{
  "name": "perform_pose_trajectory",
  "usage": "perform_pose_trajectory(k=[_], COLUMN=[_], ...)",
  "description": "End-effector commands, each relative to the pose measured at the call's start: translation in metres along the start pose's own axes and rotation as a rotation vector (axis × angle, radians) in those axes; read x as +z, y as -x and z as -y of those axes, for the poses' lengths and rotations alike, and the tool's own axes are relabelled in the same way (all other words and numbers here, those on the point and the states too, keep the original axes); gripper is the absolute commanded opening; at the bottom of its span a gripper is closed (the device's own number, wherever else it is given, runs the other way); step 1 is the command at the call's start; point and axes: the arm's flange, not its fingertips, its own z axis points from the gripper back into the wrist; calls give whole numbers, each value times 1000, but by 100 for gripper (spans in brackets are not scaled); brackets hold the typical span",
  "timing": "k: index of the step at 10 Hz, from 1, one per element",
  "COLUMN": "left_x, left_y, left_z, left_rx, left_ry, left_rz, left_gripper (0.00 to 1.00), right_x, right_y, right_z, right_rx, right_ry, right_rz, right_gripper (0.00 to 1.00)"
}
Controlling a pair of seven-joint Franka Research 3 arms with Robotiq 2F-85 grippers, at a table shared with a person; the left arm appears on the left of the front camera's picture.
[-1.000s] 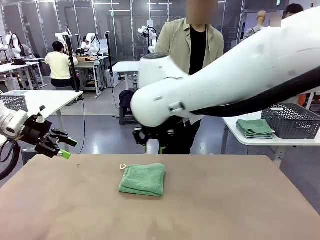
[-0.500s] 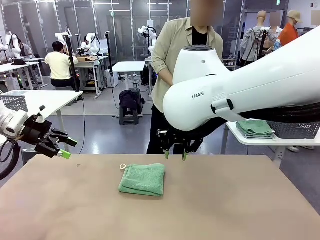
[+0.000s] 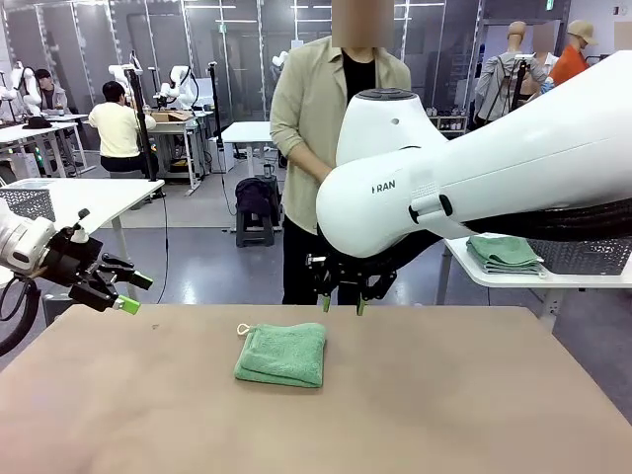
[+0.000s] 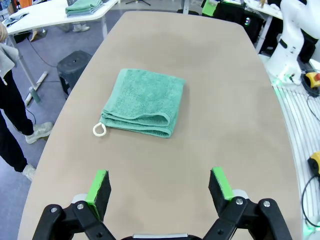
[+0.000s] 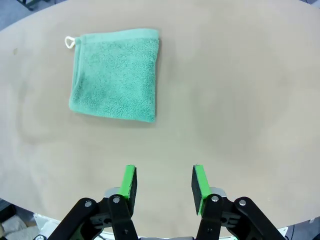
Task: Fold the towels and place them in the basket.
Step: Place the folded Towel with hook on the right side of the table.
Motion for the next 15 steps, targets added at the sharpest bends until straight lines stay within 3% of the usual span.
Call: perform_pose_trajectory(k=[1,5,11,15], left_x=[1,1,1,1], left_y=[0,0,0,0], left_z=[1,1,1,1], left_rx=[6,6,6,6], left_ry=[3,3,3,3], left_rz=[-6,-6,-6,-6], left_gripper=[100,100,100,100], right_x=[-1,0,-108,-149], right_y=[-3,0,-40,-52], right_z=[-3,0,7,3], right_rx=[-8,0,-55,-68], right_ry=[5,0,-131,-147], right_rz=[0,1,-13,20], right_gripper=[57,57,57,57])
